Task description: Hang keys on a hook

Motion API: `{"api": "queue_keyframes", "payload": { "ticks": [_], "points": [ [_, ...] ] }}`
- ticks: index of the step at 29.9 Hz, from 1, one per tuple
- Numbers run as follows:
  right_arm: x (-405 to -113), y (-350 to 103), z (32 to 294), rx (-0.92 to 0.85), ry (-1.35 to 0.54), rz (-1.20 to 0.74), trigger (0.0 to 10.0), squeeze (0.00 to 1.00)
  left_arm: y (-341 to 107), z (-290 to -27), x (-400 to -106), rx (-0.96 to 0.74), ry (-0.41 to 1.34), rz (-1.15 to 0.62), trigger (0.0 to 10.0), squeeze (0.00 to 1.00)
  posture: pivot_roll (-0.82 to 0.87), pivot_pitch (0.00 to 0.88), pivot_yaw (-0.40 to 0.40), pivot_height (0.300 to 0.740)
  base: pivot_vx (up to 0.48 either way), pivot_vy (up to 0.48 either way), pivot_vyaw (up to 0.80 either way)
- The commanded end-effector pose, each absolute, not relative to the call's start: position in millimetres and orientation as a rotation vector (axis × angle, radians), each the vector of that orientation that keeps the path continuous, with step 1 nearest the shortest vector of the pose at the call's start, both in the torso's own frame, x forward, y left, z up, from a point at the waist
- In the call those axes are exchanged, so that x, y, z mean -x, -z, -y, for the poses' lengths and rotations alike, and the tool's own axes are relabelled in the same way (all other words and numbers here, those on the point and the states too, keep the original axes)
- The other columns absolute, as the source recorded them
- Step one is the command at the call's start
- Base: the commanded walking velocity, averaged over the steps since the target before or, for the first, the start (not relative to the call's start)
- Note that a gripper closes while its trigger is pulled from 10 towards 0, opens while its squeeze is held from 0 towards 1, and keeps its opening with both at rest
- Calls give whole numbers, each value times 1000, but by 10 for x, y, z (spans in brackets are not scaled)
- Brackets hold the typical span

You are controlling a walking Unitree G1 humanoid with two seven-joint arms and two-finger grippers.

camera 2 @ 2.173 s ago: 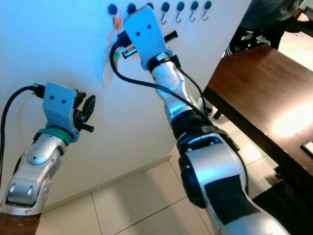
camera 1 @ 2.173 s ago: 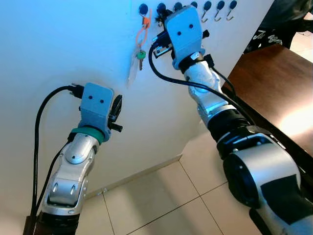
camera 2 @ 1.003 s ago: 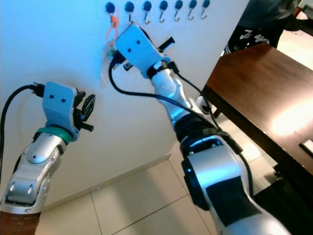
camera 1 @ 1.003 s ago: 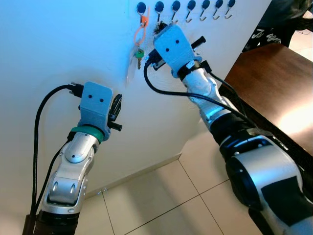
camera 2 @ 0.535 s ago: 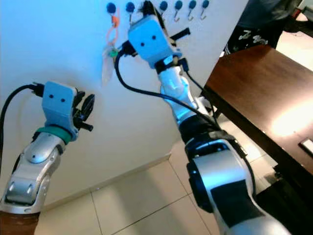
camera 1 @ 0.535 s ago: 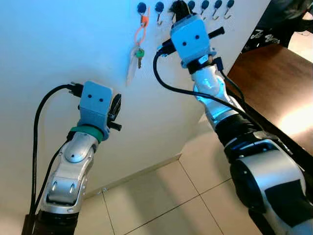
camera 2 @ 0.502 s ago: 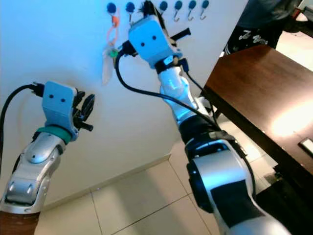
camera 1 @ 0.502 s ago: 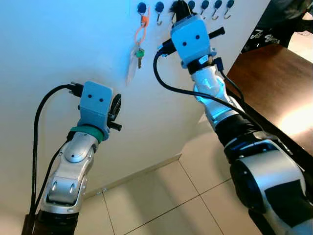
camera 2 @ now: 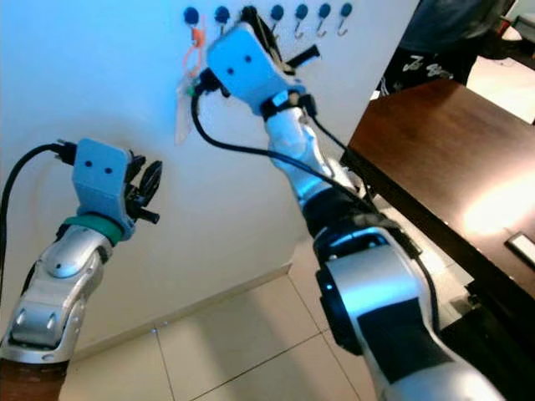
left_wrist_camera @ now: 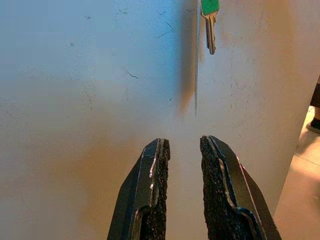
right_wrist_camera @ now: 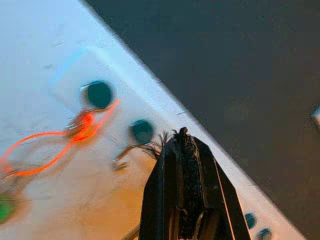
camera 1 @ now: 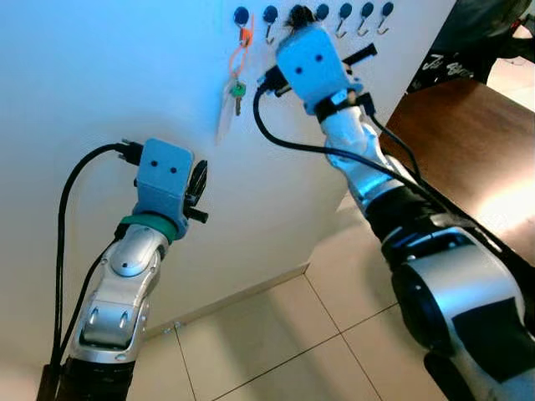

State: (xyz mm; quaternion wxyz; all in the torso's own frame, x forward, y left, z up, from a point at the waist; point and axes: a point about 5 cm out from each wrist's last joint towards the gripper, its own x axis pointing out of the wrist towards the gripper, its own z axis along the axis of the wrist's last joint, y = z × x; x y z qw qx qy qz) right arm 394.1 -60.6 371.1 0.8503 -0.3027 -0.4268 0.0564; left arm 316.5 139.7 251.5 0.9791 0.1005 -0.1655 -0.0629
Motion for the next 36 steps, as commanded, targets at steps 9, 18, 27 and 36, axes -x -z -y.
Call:
{"api": "queue_keyframes", "payload": {
  "ticks": [9, 18, 27, 36],
  "points": [
    [-3980, -3497, 561, 332, -324, 746, 10000, 0, -2511, -1349, -3096, -253, 139, 359, 10000, 0, 150, 163, -19, 740, 0, 0, 0],
    [-3925, -2621, 1086, 296, -246, 578, 10000, 0, -2608, -1334, -3099, -311, 132, 437, 10000, 0, 83, 137, 37, 740, 0, 0, 0],
    [-3733, -2276, 1682, 407, -152, 498, 10000, 0, -2550, -1332, -3169, -358, 146, 430, 10000, 0, 30, 92, 68, 740, 0, 0, 0],
    [-3644, -2354, 1575, 100, -143, 516, 10000, 0, -2474, -1485, -3209, -322, 113, 385, 10000, 0, 43, 49, 82, 740, 0, 0, 0]
  ]
}}
